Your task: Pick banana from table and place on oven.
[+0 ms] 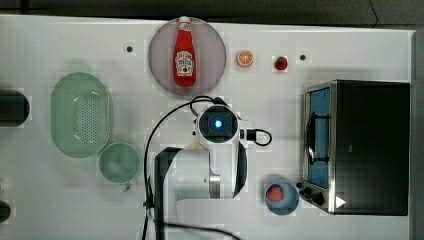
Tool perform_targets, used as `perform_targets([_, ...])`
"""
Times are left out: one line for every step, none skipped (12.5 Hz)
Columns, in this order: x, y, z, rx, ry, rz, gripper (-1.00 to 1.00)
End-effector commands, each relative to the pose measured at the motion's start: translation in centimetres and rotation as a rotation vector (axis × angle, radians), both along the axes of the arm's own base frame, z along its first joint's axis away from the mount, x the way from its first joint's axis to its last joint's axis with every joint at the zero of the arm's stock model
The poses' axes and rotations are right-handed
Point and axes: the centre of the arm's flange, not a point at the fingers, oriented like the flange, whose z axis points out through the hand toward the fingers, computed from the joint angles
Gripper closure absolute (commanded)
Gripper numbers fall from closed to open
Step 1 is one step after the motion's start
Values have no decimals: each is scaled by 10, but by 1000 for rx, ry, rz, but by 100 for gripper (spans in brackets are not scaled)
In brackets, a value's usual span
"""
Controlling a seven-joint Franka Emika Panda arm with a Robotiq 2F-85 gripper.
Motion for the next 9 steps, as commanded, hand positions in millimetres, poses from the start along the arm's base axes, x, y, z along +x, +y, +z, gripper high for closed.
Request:
perform_targets([-10,17,-30,14,-2,69,-100])
perform_targets([-13,22,-44,18,3,79,-100])
perform_targets([-15,26,-55,22,3,85,-100])
perform_targets([-16,28,-63,25,2,88,-100])
perform_targets([-17,29,-70,26,0,89,-100])
perform_targets([-18,29,-74,27,-4,89,-100])
perform_targets([-20,28,-78,28,4,88,-93])
perform_targets([-23,28,-80,28,9,88,-70])
perform_targets([-22,29,-79,28,1,88,-43])
